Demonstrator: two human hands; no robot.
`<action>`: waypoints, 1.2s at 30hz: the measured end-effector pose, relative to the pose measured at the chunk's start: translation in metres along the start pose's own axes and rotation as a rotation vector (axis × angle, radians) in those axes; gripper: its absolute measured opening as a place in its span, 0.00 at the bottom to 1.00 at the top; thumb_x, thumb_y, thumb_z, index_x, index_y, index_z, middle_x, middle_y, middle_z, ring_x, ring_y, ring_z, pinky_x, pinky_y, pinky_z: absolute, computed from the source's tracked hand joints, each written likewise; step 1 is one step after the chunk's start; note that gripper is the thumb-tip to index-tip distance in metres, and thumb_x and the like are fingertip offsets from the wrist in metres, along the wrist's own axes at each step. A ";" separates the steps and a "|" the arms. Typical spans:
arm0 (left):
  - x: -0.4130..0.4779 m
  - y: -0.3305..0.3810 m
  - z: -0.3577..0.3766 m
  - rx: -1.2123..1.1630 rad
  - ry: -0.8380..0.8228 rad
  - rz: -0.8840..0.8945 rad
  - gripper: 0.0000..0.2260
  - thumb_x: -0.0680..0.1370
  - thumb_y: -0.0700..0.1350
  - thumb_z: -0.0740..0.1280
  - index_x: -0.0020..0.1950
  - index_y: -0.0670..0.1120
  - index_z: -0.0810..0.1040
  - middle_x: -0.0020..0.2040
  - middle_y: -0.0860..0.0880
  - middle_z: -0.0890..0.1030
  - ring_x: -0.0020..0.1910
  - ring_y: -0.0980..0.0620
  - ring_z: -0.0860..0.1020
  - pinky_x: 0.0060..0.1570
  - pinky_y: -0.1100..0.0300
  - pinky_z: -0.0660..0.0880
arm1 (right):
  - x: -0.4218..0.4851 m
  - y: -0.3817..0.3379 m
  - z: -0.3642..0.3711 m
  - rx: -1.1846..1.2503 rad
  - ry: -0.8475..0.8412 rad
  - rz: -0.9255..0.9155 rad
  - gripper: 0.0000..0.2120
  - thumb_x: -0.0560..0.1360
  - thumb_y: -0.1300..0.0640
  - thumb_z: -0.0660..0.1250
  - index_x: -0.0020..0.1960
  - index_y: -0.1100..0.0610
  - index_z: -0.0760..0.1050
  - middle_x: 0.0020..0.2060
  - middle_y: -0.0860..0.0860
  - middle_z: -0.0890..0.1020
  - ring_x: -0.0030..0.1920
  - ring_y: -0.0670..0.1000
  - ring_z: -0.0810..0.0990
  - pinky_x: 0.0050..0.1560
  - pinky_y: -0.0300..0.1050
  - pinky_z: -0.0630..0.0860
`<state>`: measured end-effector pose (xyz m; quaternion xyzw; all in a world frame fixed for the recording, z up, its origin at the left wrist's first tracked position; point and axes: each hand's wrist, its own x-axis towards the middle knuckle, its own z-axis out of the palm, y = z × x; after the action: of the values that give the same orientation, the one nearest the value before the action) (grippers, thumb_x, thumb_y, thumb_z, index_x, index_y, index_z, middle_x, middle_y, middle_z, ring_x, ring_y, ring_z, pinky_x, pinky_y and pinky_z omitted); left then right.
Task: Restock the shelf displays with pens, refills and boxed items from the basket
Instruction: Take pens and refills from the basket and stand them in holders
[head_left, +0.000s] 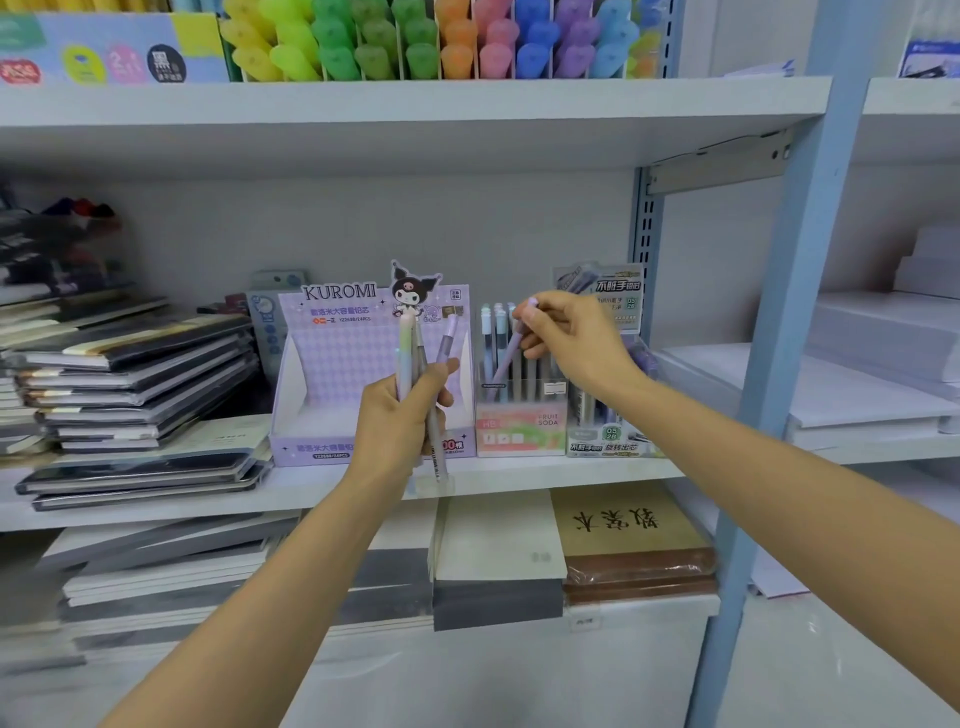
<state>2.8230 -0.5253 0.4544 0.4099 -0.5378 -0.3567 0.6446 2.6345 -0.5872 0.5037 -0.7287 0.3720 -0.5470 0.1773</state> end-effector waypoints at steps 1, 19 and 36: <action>0.000 0.000 -0.001 -0.005 -0.015 0.001 0.08 0.79 0.49 0.66 0.48 0.48 0.84 0.31 0.52 0.75 0.23 0.55 0.68 0.20 0.63 0.65 | 0.001 -0.001 0.001 -0.023 -0.017 -0.008 0.10 0.81 0.61 0.62 0.53 0.66 0.79 0.43 0.60 0.83 0.39 0.52 0.83 0.40 0.36 0.80; -0.008 0.004 -0.001 -0.016 -0.124 -0.003 0.13 0.81 0.49 0.63 0.55 0.42 0.82 0.31 0.50 0.78 0.21 0.58 0.69 0.20 0.66 0.65 | 0.011 -0.006 0.021 -0.353 0.069 -0.076 0.05 0.76 0.58 0.70 0.50 0.57 0.82 0.33 0.46 0.76 0.34 0.42 0.73 0.41 0.40 0.73; -0.005 0.003 0.007 -0.073 -0.133 0.013 0.13 0.82 0.50 0.60 0.58 0.46 0.80 0.45 0.46 0.86 0.45 0.46 0.85 0.45 0.55 0.82 | -0.011 -0.030 -0.003 0.436 -0.035 0.040 0.07 0.82 0.60 0.59 0.48 0.60 0.74 0.36 0.51 0.83 0.34 0.46 0.81 0.28 0.37 0.76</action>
<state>2.8152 -0.5206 0.4558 0.3581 -0.5687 -0.3986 0.6240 2.6408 -0.5593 0.5171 -0.6750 0.2560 -0.5982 0.3477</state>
